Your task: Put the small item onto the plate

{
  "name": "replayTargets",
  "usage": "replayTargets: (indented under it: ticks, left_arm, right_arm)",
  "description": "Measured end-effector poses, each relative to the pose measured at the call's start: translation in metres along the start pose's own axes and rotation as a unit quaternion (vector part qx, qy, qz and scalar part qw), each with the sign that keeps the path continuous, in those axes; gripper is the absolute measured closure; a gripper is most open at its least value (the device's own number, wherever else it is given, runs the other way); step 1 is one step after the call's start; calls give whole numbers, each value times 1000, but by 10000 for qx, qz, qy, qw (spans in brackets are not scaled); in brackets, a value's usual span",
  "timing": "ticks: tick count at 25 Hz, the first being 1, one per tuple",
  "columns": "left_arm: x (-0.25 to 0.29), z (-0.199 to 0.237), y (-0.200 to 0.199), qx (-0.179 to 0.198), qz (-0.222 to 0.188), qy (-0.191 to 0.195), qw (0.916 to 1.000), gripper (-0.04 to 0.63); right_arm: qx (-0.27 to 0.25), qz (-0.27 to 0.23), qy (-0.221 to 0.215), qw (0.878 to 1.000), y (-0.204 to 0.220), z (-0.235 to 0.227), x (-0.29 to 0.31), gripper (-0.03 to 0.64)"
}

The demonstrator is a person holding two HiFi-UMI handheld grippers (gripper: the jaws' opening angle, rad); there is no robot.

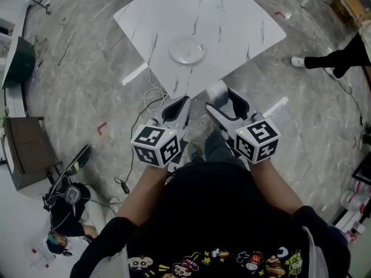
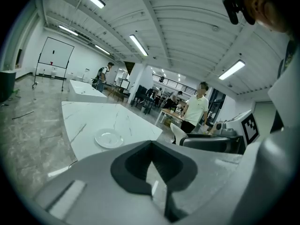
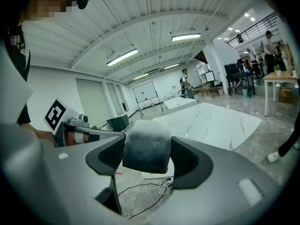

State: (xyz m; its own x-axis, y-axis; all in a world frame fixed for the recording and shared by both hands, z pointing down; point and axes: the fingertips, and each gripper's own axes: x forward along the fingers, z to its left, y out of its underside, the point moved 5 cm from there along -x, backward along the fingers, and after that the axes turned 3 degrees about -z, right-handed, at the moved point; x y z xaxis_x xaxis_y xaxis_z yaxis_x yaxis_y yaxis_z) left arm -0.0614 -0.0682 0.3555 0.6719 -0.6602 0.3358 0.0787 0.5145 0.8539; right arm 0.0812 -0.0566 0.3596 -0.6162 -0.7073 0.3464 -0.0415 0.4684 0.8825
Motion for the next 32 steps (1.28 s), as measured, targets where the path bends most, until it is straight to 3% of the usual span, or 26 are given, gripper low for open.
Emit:
replayTargets:
  ticks: [11, 19, 25, 32]
  left_arm:
    - [92, 22, -18, -212, 114, -476, 9986, 594]
    - [91, 32, -29, -361, 27, -902, 9953, 594]
    - [111, 70, -22, -441, 63, -1033, 9937, 594]
    - [130, 115, -17, -562, 243, -874, 9943, 594]
  right_arm:
    - [-16, 319, -503, 9982, -22, -93, 54, 282]
    - [-242, 624, -869, 9940, -31, -98, 81, 282]
    - [-358, 847, -853, 9921, -18, -118, 130, 282]
    - [-478, 1299, -588, 9886, -3, -129, 191, 282]
